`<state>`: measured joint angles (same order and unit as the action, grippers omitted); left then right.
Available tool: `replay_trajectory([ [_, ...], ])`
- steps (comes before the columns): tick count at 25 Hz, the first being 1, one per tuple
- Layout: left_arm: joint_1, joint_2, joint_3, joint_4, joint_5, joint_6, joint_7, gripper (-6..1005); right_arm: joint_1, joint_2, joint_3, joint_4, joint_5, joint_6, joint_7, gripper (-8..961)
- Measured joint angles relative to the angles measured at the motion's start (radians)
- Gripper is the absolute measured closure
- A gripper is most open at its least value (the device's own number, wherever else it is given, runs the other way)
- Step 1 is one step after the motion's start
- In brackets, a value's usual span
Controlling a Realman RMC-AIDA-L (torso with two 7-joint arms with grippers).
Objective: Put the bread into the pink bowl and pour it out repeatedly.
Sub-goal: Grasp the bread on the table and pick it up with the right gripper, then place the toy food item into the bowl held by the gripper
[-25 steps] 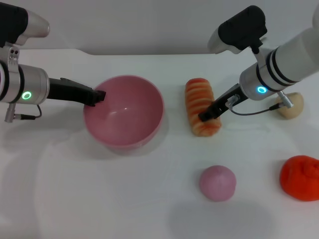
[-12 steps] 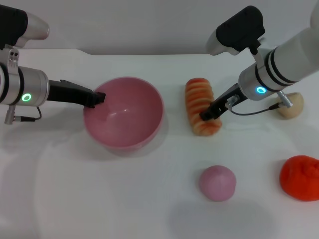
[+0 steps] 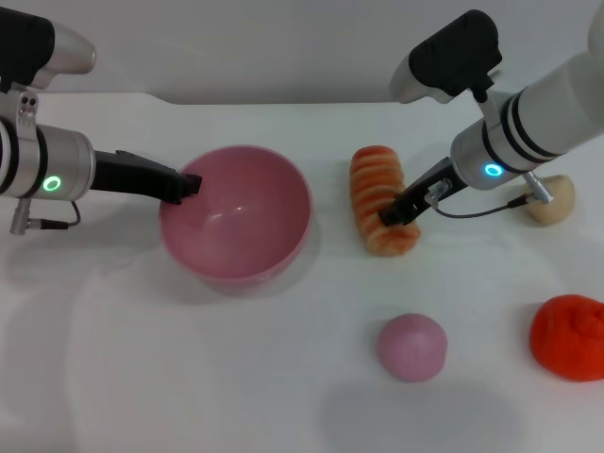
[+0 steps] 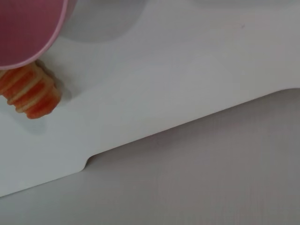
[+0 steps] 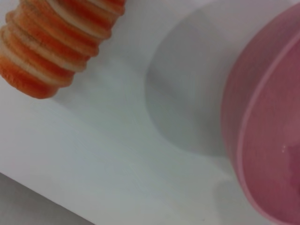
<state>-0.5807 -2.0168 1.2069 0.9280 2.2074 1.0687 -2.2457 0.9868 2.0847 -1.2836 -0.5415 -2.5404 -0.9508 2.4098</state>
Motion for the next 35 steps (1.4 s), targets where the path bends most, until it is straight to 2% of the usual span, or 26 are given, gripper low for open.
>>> replay_trajectory([
  [11,-0.004,0.000,0.000,0.002,0.000,0.003,0.000,950,-0.007,-0.002,0.000,0.000,0.002,0.010,0.000,689],
  [21,-0.004,0.000,0.000,0.003,0.000,0.005,0.000,950,-0.013,-0.002,0.000,-0.005,0.000,0.022,0.000,776],
  [29,-0.004,0.001,0.000,0.003,0.000,0.000,0.000,950,-0.105,-0.007,0.010,-0.208,0.003,0.064,0.005,800],
  [35,-0.004,0.003,-0.003,0.000,0.000,-0.001,0.000,950,-0.135,-0.006,0.013,-0.345,0.067,0.089,0.000,805],
])
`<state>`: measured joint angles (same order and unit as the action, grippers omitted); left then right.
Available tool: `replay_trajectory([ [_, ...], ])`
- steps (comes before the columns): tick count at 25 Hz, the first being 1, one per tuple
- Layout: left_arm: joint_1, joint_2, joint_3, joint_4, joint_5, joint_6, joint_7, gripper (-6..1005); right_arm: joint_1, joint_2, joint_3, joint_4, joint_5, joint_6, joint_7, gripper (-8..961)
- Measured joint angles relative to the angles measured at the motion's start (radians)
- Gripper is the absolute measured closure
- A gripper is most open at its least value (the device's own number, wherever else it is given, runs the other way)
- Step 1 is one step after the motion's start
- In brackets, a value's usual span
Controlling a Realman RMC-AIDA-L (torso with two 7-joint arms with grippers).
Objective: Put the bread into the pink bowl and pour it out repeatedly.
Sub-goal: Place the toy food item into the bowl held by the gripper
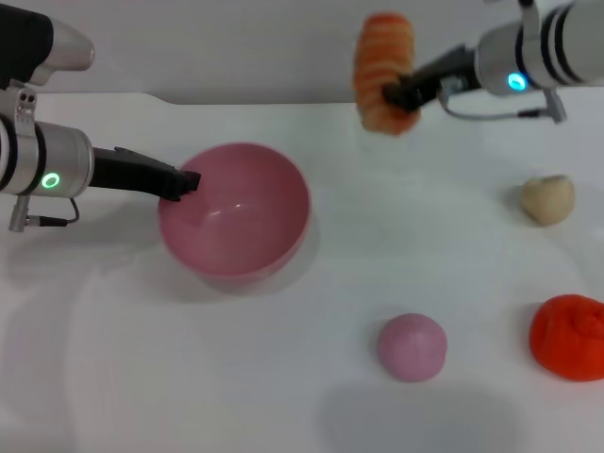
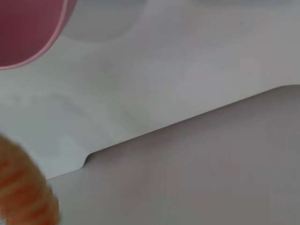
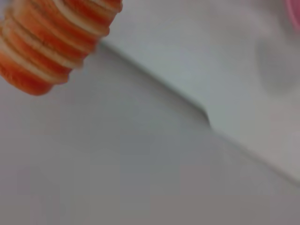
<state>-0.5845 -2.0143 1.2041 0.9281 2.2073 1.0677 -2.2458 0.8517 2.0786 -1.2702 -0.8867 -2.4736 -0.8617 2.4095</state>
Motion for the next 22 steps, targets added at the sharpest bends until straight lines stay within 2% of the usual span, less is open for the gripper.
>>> replay_trajectory([
  [6,0.003,0.002,-0.004,-0.002,0.000,-0.006,0.000,950,-0.006,0.002,-0.008,-0.133,0.122,-0.012,-0.071,811],
  [12,0.007,0.006,-0.008,-0.003,0.000,-0.036,0.000,950,-0.008,0.006,-0.075,-0.232,0.288,-0.070,-0.168,815],
  [18,0.003,0.008,-0.012,-0.003,0.000,-0.060,-0.002,950,-0.011,0.011,-0.199,-0.238,0.339,-0.075,-0.216,818],
  [22,-0.001,0.008,-0.012,-0.003,0.000,-0.068,-0.002,950,-0.016,0.012,-0.235,-0.216,0.353,-0.067,-0.222,822],
])
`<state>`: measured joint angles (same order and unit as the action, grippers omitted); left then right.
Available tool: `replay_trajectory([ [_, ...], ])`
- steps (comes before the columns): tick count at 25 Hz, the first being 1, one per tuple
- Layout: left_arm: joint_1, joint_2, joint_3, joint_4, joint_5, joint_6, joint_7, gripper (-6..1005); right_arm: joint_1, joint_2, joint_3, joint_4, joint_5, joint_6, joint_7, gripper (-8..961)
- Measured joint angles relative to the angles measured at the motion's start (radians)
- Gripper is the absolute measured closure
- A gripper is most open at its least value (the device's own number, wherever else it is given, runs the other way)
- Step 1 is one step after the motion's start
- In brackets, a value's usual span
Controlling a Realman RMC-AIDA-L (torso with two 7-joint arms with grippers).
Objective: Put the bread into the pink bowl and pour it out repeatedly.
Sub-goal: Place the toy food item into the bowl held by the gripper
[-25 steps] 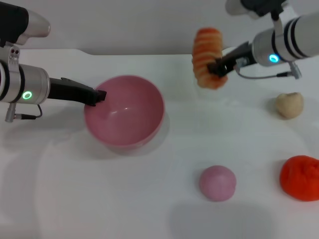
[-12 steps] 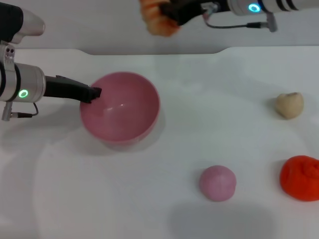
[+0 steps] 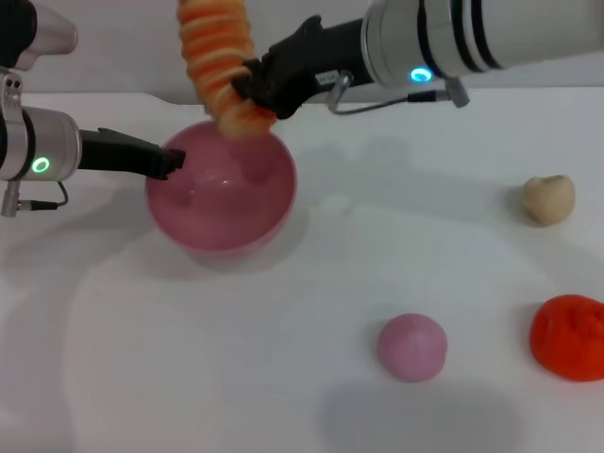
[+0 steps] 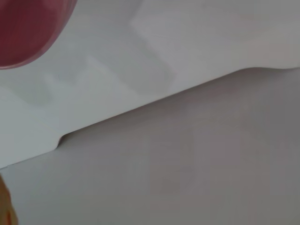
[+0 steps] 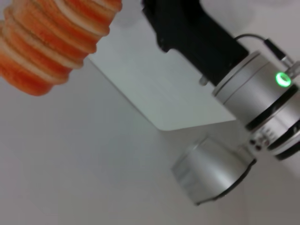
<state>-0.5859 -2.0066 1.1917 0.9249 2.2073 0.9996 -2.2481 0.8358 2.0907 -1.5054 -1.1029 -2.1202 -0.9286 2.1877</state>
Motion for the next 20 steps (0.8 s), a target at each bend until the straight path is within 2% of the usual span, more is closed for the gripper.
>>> replay_trajectory([
  [13,-0.017,-0.010,0.000,0.000,0.000,-0.012,0.001,950,-0.001,0.000,-0.063,0.062,0.017,0.016,-0.025,839],
  [20,-0.016,-0.012,0.002,0.000,0.000,-0.012,0.001,950,-0.007,0.000,-0.064,0.049,0.017,0.027,-0.027,582],
])
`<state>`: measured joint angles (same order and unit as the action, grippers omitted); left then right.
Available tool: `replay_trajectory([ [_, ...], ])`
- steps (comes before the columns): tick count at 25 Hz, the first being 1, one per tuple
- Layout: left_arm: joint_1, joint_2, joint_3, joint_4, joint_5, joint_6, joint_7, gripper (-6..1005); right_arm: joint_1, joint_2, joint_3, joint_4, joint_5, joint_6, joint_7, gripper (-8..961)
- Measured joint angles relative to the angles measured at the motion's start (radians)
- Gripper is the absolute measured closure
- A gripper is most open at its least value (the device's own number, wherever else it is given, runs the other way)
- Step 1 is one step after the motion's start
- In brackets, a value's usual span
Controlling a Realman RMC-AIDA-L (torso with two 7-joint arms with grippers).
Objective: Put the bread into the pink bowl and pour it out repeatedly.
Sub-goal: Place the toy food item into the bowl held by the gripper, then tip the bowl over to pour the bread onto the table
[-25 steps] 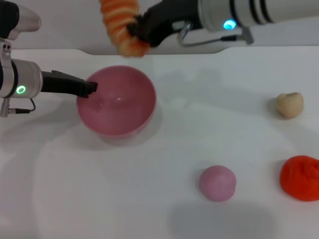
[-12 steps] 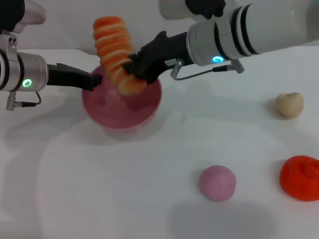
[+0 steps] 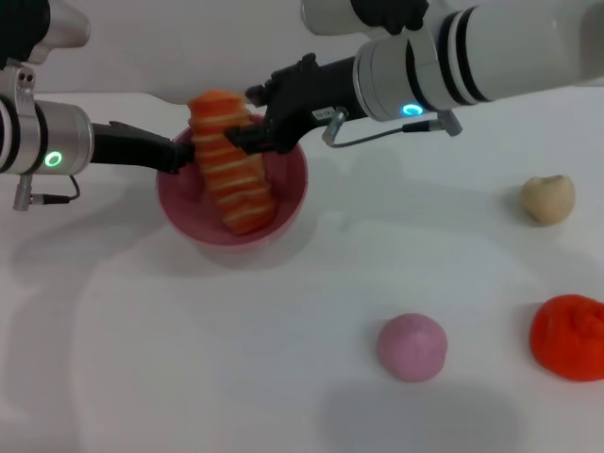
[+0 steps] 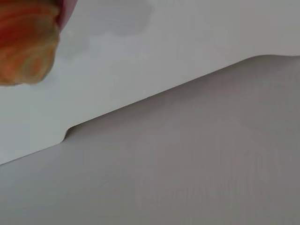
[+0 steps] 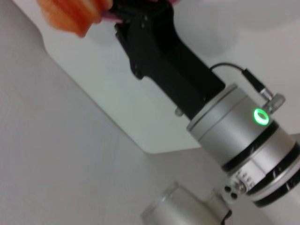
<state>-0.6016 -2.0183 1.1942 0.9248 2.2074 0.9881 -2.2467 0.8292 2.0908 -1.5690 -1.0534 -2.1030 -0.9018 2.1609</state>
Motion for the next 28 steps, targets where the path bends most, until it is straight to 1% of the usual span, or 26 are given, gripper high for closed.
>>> replay_trajectory([
  [3,0.001,-0.001,0.000,-0.001,0.000,-0.001,0.000,950,-0.006,0.000,0.003,-0.034,0.013,0.018,-0.020,460],
  [4,0.002,-0.001,0.001,-0.001,0.000,-0.003,0.000,950,-0.014,0.000,0.007,-0.053,0.039,0.029,-0.051,419],
  [7,0.003,-0.003,0.004,-0.001,0.000,-0.007,0.001,950,-0.053,0.000,0.011,-0.095,0.159,0.091,-0.193,403],
  [11,0.002,-0.010,0.007,-0.001,0.000,-0.019,0.001,950,-0.133,0.000,-0.012,-0.107,0.474,0.220,-0.531,392],
  [12,0.002,-0.013,0.009,-0.001,0.000,-0.022,0.001,950,-0.174,0.000,-0.027,-0.086,0.675,0.261,-0.734,392],
  [13,0.001,-0.015,0.010,-0.001,0.000,-0.024,0.002,950,-0.174,0.000,-0.027,-0.086,0.675,0.261,-0.734,392],
  [16,-0.002,-0.023,0.011,-0.001,0.000,-0.026,0.013,950,-0.231,-0.003,-0.036,-0.048,0.965,0.279,-1.004,392],
  [20,-0.013,-0.030,0.018,-0.001,0.000,-0.029,0.028,950,-0.305,-0.007,-0.034,0.005,1.329,0.223,-1.370,391],
  [24,-0.022,-0.033,0.038,0.000,-0.001,-0.039,0.028,950,-0.379,-0.006,-0.030,0.089,1.669,0.077,-1.708,391],
  [26,-0.026,-0.036,0.052,0.003,-0.003,-0.053,0.028,950,-0.409,-0.006,-0.029,0.145,1.808,-0.006,-1.840,391],
  [28,-0.029,-0.039,0.078,0.006,-0.009,-0.085,0.029,950,-0.423,-0.008,-0.028,0.201,1.897,-0.083,-1.924,391],
])
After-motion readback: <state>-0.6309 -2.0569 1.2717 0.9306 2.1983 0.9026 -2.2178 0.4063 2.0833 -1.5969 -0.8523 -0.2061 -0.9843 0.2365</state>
